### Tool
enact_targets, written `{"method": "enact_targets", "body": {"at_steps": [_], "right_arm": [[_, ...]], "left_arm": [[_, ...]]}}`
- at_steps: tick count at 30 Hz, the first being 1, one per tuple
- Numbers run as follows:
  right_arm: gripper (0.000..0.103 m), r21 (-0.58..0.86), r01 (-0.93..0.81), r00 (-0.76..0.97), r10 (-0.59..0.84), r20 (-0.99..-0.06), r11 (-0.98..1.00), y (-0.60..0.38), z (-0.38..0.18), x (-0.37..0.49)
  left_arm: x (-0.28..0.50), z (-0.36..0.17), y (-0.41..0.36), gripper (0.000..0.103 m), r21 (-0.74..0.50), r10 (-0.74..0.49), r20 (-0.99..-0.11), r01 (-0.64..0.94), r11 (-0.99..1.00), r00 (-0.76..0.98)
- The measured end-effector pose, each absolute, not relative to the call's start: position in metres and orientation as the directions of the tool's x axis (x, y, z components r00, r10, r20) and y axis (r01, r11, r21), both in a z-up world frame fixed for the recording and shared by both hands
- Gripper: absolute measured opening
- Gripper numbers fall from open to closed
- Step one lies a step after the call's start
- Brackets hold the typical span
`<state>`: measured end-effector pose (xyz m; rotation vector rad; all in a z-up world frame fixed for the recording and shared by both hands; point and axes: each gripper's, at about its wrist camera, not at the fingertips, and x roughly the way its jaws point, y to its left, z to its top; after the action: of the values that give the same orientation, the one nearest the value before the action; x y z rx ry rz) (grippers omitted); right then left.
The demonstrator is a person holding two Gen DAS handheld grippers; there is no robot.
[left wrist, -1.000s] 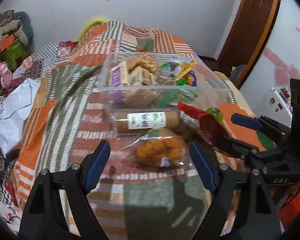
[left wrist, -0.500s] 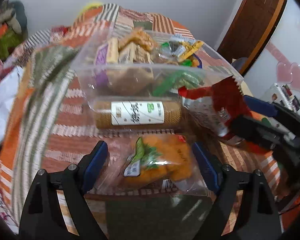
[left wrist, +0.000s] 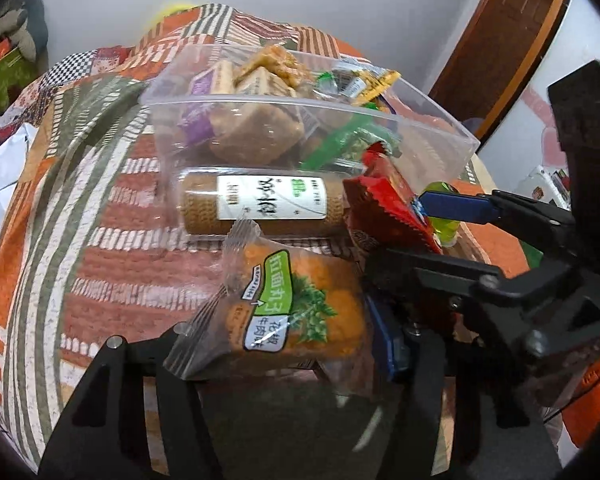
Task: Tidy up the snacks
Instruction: 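Lift both bags over the clear box and open both tools to release them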
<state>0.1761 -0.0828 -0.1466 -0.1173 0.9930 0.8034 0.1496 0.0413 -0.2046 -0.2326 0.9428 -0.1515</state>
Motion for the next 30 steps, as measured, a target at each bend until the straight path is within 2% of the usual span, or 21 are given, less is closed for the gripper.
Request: {"method": "enact_targets", "body": {"at_steps": [3,5,8,11,20,30], "right_arm": [[0.098,0.271,-0.645,0.267,0.543,-0.796,0.715,-0.079,-0.153,0.182],[0.098,0.279,-0.644,0.261,0.548,-0.795,0.712,-0.079,-0.153,0.183],[0.094,0.285,-0.648,0.262,0.558,-0.788,0.707,-0.08,-0.152,0.183],[0.08,0.284,-0.664,0.245,0.559,-0.792,0.692,-0.078,-0.153,0.18],[0.079,0.272,-0.67,0.307,0.591,-0.746,0.691,-0.09,-0.128,0.165],[0.079,0.267,-0.621,0.446,0.613,-0.652,0.737,-0.123,-0.08,0.171]], "left_arm": [[0.143,-0.201,0.049,0.057,-0.244,-0.2,-0.78,0.007,0.97,0.593],[0.137,-0.197,0.054,0.057,-0.228,-0.178,-0.777,-0.006,0.974,0.604],[0.131,-0.191,0.06,0.057,-0.201,-0.144,-0.772,-0.022,0.979,0.619],[0.13,-0.184,0.067,0.057,-0.204,-0.138,-0.759,-0.031,0.979,0.636],[0.126,-0.159,0.07,0.057,-0.191,-0.112,-0.72,-0.04,0.981,0.685],[0.13,-0.123,0.066,0.057,-0.174,-0.096,-0.663,-0.028,0.984,0.743]]}}
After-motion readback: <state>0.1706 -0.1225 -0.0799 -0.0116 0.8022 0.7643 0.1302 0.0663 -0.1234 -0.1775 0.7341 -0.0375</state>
